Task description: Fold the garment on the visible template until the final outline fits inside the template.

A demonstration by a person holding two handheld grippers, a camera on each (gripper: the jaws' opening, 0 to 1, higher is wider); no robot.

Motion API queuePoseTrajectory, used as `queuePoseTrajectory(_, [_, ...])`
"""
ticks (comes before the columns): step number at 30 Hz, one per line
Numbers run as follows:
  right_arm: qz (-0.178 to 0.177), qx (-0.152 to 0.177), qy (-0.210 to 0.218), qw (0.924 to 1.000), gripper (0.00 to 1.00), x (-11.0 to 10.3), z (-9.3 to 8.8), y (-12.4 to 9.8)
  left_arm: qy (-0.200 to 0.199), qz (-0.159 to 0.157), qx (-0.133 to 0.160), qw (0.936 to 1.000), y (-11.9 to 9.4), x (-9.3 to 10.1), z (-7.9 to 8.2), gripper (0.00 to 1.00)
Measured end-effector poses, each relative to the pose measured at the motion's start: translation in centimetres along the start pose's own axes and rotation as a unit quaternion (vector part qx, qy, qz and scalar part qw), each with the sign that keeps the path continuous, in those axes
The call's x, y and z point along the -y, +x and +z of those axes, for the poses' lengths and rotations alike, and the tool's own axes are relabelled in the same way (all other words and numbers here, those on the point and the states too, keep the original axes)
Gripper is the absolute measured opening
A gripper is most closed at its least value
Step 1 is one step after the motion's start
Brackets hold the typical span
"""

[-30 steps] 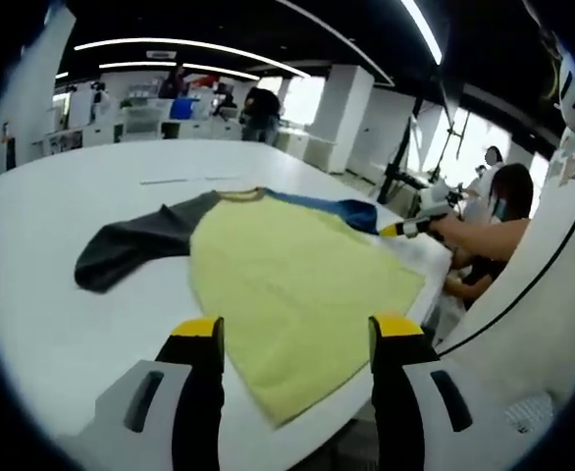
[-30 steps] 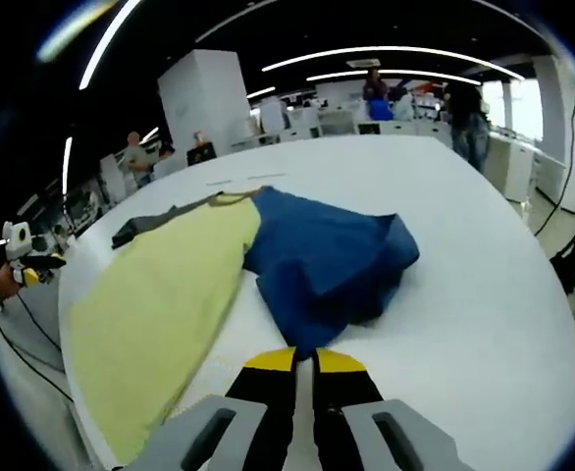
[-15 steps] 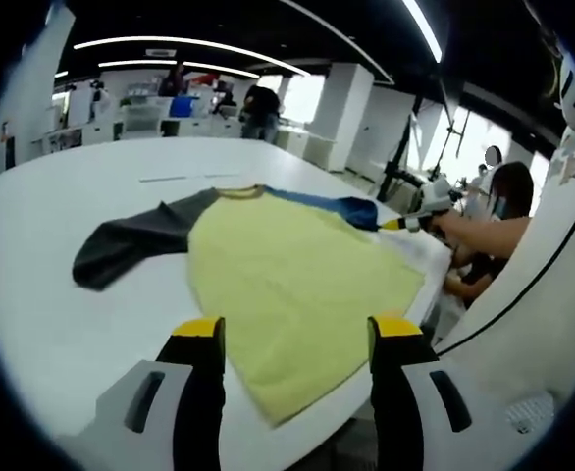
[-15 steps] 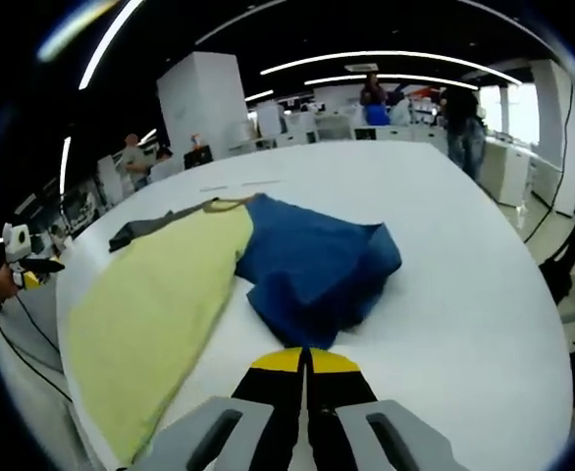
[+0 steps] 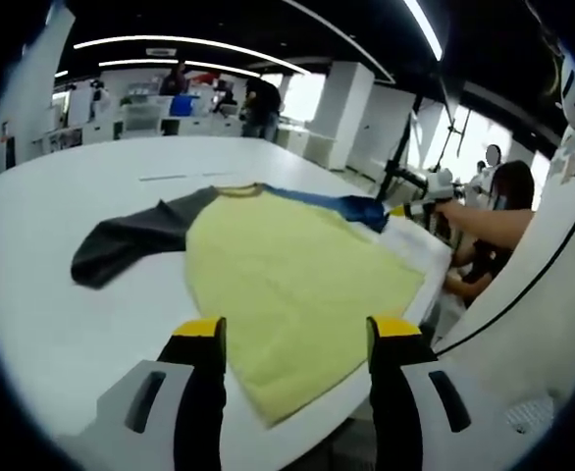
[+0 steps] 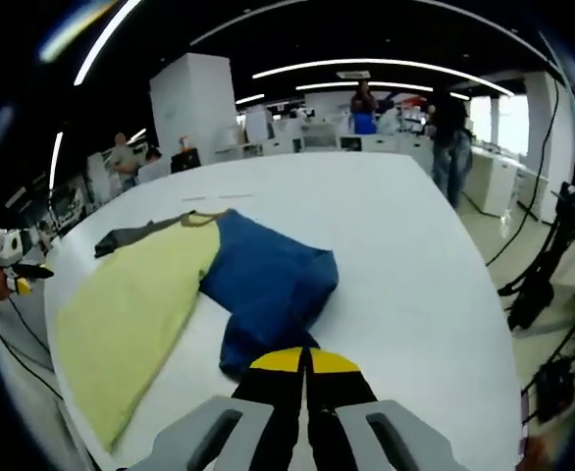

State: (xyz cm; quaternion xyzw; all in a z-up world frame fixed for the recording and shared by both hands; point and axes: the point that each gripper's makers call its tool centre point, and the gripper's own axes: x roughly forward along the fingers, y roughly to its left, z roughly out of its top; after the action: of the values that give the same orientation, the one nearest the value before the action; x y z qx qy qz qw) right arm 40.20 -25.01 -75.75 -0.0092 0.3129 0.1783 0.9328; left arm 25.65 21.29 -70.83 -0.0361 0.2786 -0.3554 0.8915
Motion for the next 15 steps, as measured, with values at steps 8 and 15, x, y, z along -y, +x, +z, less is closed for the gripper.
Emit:
queuePoseTrajectory(8, [-0.029,-0.002,-0.013,0.9995,0.00,3.4,1.5,-1.0,0.002,0.005,-0.003,1.0000,0.0,0.3,-0.1,0.54])
queuePoseTrajectory(15, [-0.049,-0.007,-0.021,0.9986,0.00,6.2,2.4,-1.3,0.001,0.011,-0.006,0.9999,0.0,0.5,-0.2,0.53])
